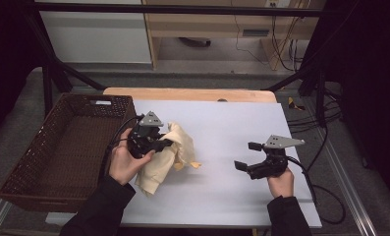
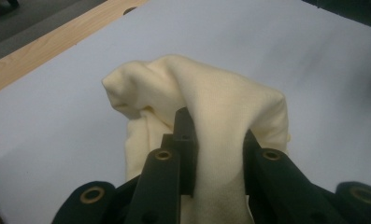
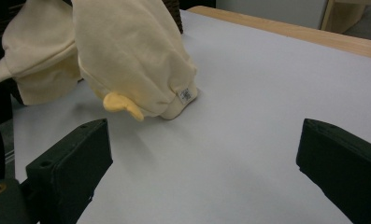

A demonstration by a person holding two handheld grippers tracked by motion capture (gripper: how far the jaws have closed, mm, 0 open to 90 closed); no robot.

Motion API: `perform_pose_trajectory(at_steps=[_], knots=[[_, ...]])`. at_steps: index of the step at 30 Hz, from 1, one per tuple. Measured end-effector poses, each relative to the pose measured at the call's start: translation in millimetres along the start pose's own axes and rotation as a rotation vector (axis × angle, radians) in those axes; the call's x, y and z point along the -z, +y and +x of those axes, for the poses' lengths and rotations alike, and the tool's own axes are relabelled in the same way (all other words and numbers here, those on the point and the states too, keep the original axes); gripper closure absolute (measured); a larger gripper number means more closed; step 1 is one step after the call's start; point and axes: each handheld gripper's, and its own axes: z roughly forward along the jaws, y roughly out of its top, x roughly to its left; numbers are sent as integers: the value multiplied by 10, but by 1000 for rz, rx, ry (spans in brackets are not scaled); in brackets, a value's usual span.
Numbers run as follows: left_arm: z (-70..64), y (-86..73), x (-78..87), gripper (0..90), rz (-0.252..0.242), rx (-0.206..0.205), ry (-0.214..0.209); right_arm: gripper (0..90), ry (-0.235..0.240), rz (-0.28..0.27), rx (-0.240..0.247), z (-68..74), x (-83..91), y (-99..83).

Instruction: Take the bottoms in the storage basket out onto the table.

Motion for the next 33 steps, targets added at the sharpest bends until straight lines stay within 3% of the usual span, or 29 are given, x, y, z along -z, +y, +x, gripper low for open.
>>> perform_pose_trajectory(at_steps=[33], knots=[[-63, -257, -299, 757, 68, -32, -36, 38, -1, 0, 0, 2, 1, 0]])
